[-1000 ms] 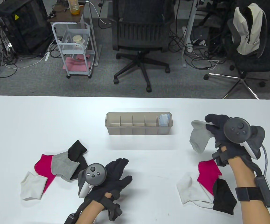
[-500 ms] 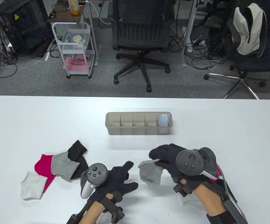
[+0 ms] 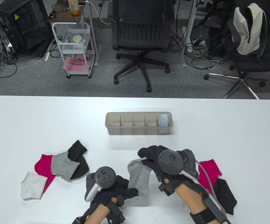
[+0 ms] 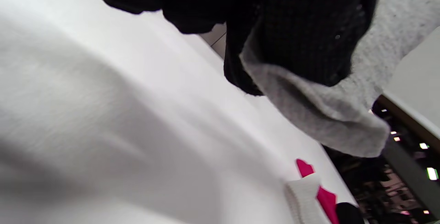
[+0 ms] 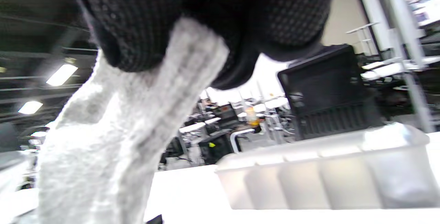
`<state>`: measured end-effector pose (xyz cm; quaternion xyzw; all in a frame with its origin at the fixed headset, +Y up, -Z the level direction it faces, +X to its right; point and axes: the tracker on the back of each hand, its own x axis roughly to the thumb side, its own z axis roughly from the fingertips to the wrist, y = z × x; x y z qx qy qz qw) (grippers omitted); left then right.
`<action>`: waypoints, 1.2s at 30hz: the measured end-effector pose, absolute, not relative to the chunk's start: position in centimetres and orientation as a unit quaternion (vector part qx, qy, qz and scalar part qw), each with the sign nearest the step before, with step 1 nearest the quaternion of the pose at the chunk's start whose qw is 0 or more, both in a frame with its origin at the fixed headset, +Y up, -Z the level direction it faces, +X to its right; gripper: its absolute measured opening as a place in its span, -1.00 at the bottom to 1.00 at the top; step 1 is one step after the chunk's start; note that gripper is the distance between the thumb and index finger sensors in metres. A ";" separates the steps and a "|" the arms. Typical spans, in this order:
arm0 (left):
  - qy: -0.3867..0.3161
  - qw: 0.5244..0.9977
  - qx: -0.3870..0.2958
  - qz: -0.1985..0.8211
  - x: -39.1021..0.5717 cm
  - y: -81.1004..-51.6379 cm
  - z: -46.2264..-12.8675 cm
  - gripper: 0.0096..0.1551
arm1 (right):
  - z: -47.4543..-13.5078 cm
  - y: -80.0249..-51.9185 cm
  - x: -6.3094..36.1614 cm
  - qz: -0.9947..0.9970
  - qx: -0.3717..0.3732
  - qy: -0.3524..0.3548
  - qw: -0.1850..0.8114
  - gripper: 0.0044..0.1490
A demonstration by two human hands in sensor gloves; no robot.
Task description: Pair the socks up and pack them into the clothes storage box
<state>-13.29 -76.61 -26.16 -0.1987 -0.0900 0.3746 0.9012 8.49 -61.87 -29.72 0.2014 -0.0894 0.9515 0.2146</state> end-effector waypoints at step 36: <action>0.011 0.944 -0.294 0.151 -10.7 -80.7 -25.8 -0.37 | -36.9 -77.8 4.4 0.998 -0.042 0.041 0.037 -0.39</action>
